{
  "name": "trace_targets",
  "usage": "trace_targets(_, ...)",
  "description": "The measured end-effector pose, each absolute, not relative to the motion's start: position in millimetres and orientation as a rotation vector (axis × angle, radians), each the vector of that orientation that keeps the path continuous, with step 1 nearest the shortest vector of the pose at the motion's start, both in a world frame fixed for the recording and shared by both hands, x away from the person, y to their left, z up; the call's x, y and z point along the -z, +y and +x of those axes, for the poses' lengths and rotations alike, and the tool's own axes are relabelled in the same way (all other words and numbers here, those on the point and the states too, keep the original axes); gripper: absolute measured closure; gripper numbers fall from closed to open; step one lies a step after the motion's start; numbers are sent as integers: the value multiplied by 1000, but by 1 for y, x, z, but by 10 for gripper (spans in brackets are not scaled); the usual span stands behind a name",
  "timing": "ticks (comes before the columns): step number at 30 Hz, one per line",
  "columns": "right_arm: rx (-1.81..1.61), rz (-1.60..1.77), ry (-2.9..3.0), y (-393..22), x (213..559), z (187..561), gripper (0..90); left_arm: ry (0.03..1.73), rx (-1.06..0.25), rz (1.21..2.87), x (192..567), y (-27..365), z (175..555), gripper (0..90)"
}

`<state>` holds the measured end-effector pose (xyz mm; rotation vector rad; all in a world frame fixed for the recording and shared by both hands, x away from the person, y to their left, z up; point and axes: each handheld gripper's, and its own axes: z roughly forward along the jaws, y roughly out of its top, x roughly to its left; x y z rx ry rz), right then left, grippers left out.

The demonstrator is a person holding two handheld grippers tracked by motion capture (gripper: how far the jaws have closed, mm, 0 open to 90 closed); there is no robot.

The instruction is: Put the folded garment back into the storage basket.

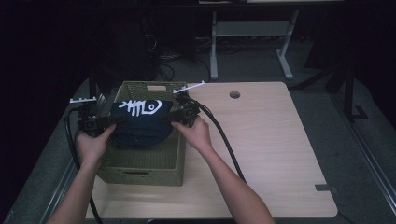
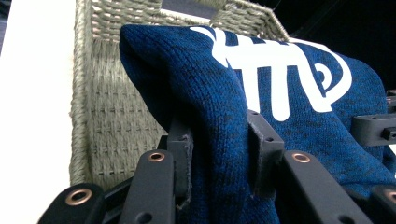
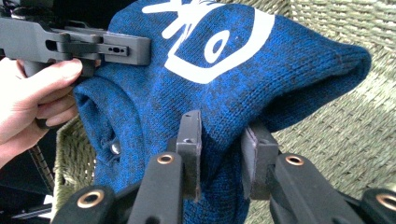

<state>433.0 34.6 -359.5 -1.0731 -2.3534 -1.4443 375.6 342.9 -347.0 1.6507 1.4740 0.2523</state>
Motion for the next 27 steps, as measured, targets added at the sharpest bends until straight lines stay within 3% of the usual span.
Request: trace_targets(27,1335,-1123,-2454,41,388,429,700,1554,-243,1798,369,332,388,640)
